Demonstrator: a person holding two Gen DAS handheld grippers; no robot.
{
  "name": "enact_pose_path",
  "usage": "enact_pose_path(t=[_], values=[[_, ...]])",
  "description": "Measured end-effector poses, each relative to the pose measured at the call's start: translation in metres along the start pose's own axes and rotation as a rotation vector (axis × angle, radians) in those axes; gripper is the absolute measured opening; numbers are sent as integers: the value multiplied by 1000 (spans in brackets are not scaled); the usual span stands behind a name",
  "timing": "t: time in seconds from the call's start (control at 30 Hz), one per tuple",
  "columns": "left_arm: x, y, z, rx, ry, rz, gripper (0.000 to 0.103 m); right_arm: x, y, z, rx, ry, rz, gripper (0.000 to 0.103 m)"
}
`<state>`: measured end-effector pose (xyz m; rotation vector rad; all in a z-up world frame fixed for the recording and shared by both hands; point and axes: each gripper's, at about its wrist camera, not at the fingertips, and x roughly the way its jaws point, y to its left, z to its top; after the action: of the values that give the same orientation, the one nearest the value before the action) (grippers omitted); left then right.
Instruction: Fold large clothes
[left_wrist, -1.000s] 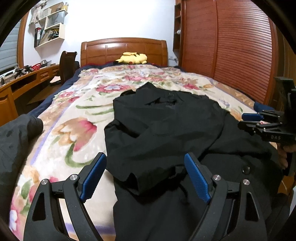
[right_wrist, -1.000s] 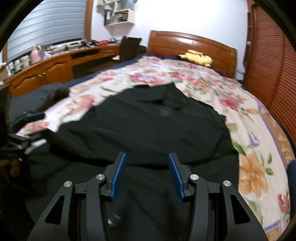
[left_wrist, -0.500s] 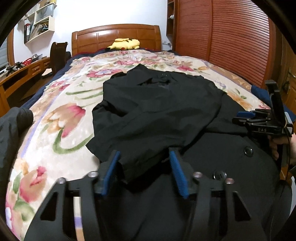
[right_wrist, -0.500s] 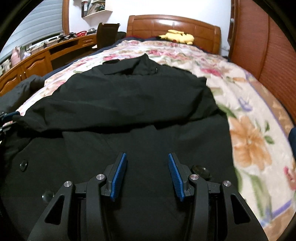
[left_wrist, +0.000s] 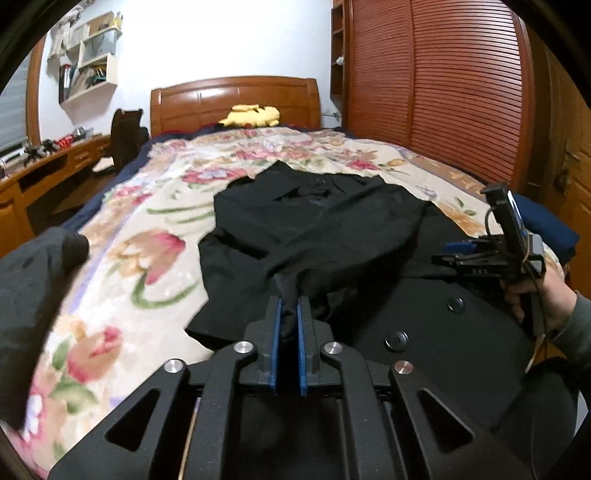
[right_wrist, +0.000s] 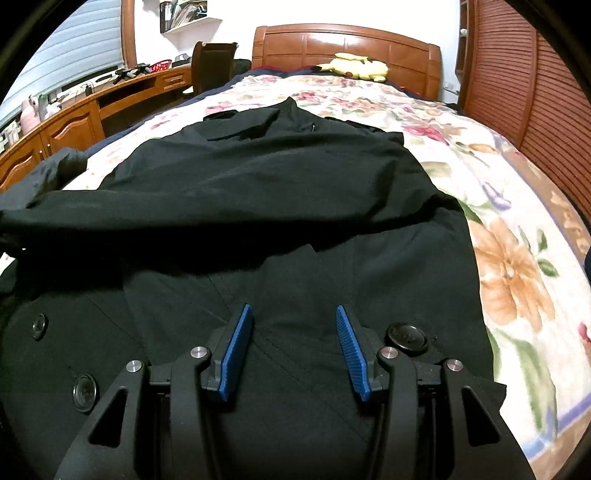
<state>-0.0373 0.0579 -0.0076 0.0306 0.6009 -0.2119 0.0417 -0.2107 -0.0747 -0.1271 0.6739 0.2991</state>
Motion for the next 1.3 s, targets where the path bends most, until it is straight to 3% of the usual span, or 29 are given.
enact_pose_path(t=[0.07, 0.2, 0.27, 0.4, 0.6, 0.8, 1.0, 1.3], values=[[3, 2, -5, -20, 22, 1, 10, -1, 1, 1, -3, 1, -9, 50], [-5, 2, -11, -10, 14, 40, 27, -17, -4, -2, 20, -8, 7, 50], [-13, 5, -12, -12, 1, 50, 40, -32, -6, -8, 23, -24, 18, 50], [-27, 16, -13, -32, -20, 36, 86, -67, -11, -21, 14, -61, 0, 50], [-44, 26, -22, -70, -36, 76, 87, -121, -27, -45, 19, -112, -52, 50], [-55, 32, -35, -84, -19, 110, 87, -157, -39, -69, 34, -110, -88, 75], [-56, 35, -49, -76, 3, 134, 87, -169, -46, -86, 13, -67, -120, 76], [-46, 32, -71, -54, 56, 119, 87, -168, -49, -109, 35, -18, -76, 76]])
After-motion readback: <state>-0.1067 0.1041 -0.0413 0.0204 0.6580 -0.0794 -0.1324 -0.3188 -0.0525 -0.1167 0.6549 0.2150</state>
